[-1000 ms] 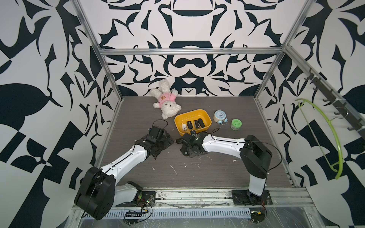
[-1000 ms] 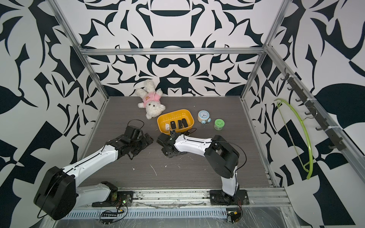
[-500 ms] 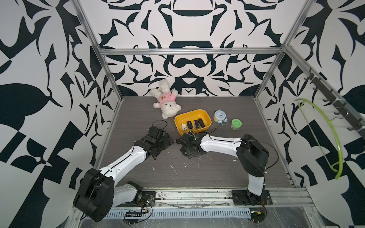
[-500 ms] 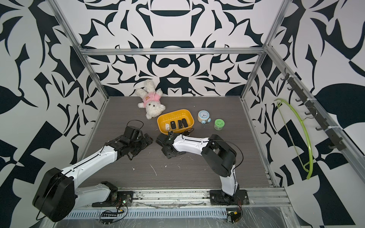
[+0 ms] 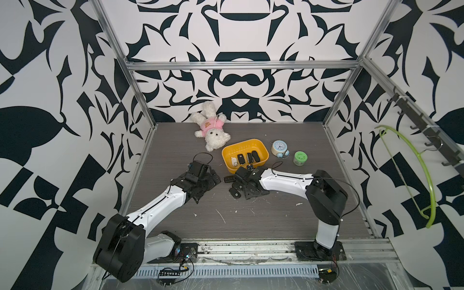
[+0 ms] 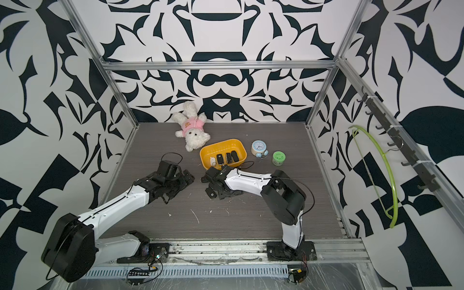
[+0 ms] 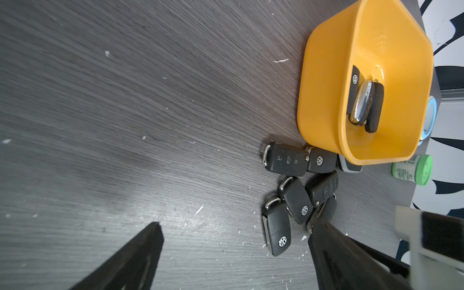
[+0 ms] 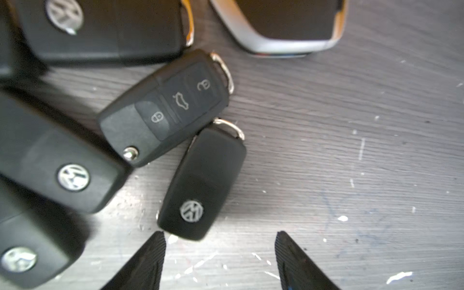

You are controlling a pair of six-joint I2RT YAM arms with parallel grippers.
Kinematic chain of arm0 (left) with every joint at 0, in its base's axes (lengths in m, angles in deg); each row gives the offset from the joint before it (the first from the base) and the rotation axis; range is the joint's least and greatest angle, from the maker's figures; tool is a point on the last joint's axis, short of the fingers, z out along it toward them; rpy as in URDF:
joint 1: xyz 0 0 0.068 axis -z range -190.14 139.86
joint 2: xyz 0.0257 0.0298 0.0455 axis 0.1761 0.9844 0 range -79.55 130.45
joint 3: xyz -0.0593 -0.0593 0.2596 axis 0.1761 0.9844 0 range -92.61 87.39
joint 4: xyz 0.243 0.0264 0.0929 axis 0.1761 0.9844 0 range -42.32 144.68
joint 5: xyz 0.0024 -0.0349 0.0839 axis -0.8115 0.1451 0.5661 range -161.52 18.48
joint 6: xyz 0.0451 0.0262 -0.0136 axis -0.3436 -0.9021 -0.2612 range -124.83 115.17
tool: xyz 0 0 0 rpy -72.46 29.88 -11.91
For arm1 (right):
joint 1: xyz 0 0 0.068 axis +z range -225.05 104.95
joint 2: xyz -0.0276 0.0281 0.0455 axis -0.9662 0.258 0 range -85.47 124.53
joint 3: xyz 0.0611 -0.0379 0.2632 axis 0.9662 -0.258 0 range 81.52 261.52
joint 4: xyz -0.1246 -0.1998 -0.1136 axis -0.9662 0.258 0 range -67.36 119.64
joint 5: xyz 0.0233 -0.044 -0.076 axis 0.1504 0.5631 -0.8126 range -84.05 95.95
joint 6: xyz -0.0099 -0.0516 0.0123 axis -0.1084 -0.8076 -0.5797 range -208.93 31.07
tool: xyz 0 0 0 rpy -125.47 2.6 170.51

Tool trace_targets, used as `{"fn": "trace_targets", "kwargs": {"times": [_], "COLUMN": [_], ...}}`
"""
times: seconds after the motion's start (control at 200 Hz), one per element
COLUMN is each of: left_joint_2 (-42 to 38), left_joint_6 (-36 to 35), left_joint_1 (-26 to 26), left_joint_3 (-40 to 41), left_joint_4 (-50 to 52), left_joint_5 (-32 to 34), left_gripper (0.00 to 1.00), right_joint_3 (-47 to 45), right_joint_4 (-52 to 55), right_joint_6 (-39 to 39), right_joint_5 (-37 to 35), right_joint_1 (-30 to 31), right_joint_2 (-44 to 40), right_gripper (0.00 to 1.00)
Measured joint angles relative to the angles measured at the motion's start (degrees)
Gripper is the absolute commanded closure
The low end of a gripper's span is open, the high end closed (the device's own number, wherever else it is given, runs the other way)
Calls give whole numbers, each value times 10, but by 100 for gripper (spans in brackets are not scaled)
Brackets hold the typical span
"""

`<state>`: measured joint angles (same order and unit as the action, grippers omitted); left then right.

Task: Place the car key into the storage box
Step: Pick up the car key from the center of the board.

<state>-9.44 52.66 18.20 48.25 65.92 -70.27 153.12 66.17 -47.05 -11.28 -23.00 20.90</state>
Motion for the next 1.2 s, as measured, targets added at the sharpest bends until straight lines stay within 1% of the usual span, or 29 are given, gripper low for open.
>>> {"fn": "trace_targets", "kwargs": {"times": [0.105,0.205,0.5,0.81,1.0,1.12,1.2], "left_joint_2": [0,0,-3,-4,-4,-4,-4], "left_joint_6": [1,2,2,2,2,2,2], "left_joint_1": [0,0,0,0,0,0,0], "left_joint_3": [0,0,0,0,0,0,0], "left_joint_4": [0,0,0,0,0,0,0], "left_joint_5": [0,0,0,0,0,0,0], "left_gripper": [0,0,0,1,0,0,0], "right_joint_3": [0,0,0,0,1,1,1], "right_joint_4": [-3,-20,-62,-69,-73,-75,-78], "right_joint_6": [-1,-3,1,13,20,24,27], "right_joint_5": [6,27,74,81,81,81,81], "right_joint_1": [-2,-7,-31,-40,-47,-52,-59], "right_joint_2": [-15,-23,-9,31,32,32,32], "right_gripper": [27,27,27,28,29,33,39]}}
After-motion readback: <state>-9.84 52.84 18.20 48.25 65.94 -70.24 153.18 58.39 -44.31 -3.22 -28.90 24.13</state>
